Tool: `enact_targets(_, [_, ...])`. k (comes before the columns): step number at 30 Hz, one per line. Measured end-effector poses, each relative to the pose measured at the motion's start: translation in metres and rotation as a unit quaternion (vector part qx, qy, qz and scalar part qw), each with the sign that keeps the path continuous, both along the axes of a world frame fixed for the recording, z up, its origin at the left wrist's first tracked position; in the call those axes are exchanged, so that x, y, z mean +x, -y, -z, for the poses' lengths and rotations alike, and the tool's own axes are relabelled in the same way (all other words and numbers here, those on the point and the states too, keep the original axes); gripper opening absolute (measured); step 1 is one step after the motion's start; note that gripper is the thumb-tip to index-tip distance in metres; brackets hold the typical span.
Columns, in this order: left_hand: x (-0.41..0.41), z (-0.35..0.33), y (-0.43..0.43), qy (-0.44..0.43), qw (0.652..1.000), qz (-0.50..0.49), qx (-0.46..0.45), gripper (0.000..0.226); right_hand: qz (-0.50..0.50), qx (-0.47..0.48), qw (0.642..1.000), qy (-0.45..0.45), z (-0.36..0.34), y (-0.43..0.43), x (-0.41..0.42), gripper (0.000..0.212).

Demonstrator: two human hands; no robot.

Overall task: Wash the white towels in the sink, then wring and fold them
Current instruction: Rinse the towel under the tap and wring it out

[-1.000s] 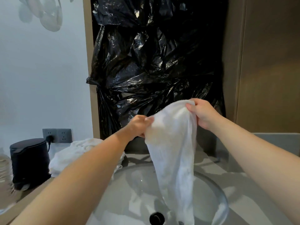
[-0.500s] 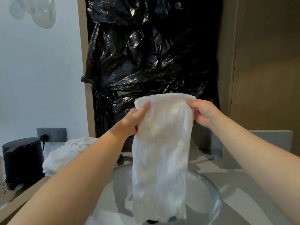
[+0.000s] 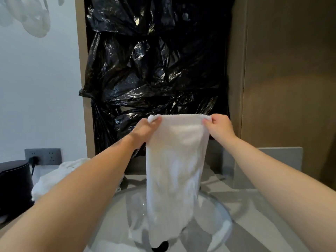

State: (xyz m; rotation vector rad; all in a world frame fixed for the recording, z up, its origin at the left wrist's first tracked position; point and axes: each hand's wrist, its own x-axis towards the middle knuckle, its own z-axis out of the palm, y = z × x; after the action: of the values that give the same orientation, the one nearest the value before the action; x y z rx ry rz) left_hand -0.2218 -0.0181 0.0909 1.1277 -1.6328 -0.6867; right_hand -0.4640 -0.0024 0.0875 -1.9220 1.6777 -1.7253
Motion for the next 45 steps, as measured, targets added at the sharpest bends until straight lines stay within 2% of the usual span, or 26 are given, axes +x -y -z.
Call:
enact_targets(3, [-0.025, -0.020, 0.001, 0.078, 0.989, -0.114, -0.050, 0.040, 0.055, -0.034, 0.997, -0.032, -0.018, -0.008, -0.007, 0.040])
enact_targets(6, [-0.049, -0.039, -0.003, 0.083, 0.986, -0.114, -0.086, 0.046, 0.058, -0.051, 0.997, 0.009, -0.048, -0.017, -0.023, 0.036])
enact_targets(9, [-0.073, -0.063, -0.010, 0.019, 0.983, -0.080, -0.162, 0.039, 0.064, -0.096, 0.991, 0.067, -0.082, -0.034, -0.040, 0.031])
enact_targets(12, [-0.099, -0.094, -0.019, -0.044, 0.973, -0.037, -0.223, 0.034, 0.096, -0.201, 0.971, 0.083, -0.112, -0.057, -0.059, 0.035])
enact_targets(16, [-0.135, -0.131, -0.037, -0.112, 0.969, 0.082, -0.202, 0.039, 0.157, -0.269, 0.945, 0.094, -0.144, -0.088, -0.085, 0.029])
enact_targets(18, [-0.153, -0.142, -0.049, -0.128, 0.967, 0.151, -0.159, 0.033, 0.182, -0.268, 0.939, 0.112, -0.153, -0.102, -0.097, 0.027])
enact_targets(20, [-0.170, -0.147, -0.057, -0.143, 0.962, 0.207, -0.104, 0.037, 0.203, -0.271, 0.931, 0.135, -0.158, -0.115, -0.108, 0.031])
enact_targets(22, [-0.187, -0.146, -0.058, -0.153, 0.957, 0.243, -0.053, 0.049, 0.229, -0.257, 0.926, 0.156, -0.164, -0.123, -0.124, 0.033])
enact_targets(24, [-0.202, -0.141, -0.057, -0.146, 0.955, 0.257, -0.011, 0.059, 0.247, -0.216, 0.928, 0.174, -0.168, -0.126, -0.143, 0.024])
enact_targets(25, [-0.210, -0.137, -0.052, -0.142, 0.956, 0.258, 0.009, 0.061, 0.241, -0.178, 0.938, 0.176, -0.165, -0.126, -0.154, 0.014])
enact_targets(26, [-0.217, -0.130, -0.047, -0.139, 0.955, 0.259, 0.028, 0.062, 0.235, -0.124, 0.945, 0.193, -0.161, -0.122, -0.165, 0.014])
enact_targets(27, [-0.226, -0.120, -0.039, -0.136, 0.956, 0.257, 0.046, 0.063, 0.226, -0.073, 0.952, 0.191, -0.154, -0.118, -0.171, 0.024])
enact_targets(28, [-0.234, -0.106, -0.031, -0.130, 0.957, 0.250, 0.062, 0.063, 0.262, -0.017, 0.949, 0.175, -0.141, -0.111, -0.182, 0.028])
enact_targets(30, [-0.250, -0.073, -0.013, -0.093, 0.967, 0.223, 0.085, 0.063, 0.273, 0.060, 0.937, 0.209, -0.112, -0.093, -0.202, 0.016])
enact_targets(31, [-0.257, -0.054, -0.003, -0.074, 0.970, 0.209, 0.097, 0.063, 0.273, 0.097, 0.943, 0.161, -0.095, -0.084, -0.208, 0.013])
enact_targets(33, [-0.269, -0.016, 0.013, -0.049, 0.974, 0.182, 0.125, 0.061, 0.294, 0.160, 0.934, 0.125, -0.060, -0.068, -0.220, 0.019])
enact_targets(35, [-0.278, 0.015, 0.025, -0.022, 0.977, 0.160, 0.138, 0.060, 0.294, 0.203, 0.928, 0.108, -0.029, -0.056, -0.228, 0.016])
enact_targets(38, [-0.294, 0.039, 0.039, -0.045, 0.974, 0.161, 0.155, 0.060, 0.266, 0.215, 0.931, 0.125, -0.005, -0.044, -0.241, 0.015])
enact_targets(40, [-0.308, 0.039, 0.045, -0.067, 0.974, 0.162, 0.145, 0.055, 0.237, 0.207, 0.935, 0.165, -0.001, -0.039, -0.254, 0.030])
enact_targets(43, [-0.328, 0.030, 0.045, -0.097, 0.983, 0.142, 0.070, 0.035, 0.184, 0.150, 0.949, 0.205, 0.002, -0.033, -0.274, 0.051])
enact_targets(45, [-0.338, 0.031, 0.044, -0.127, 0.981, 0.144, 0.042, 0.034, 0.175, 0.121, 0.957, 0.195, 0.010, -0.031, -0.282, 0.051])
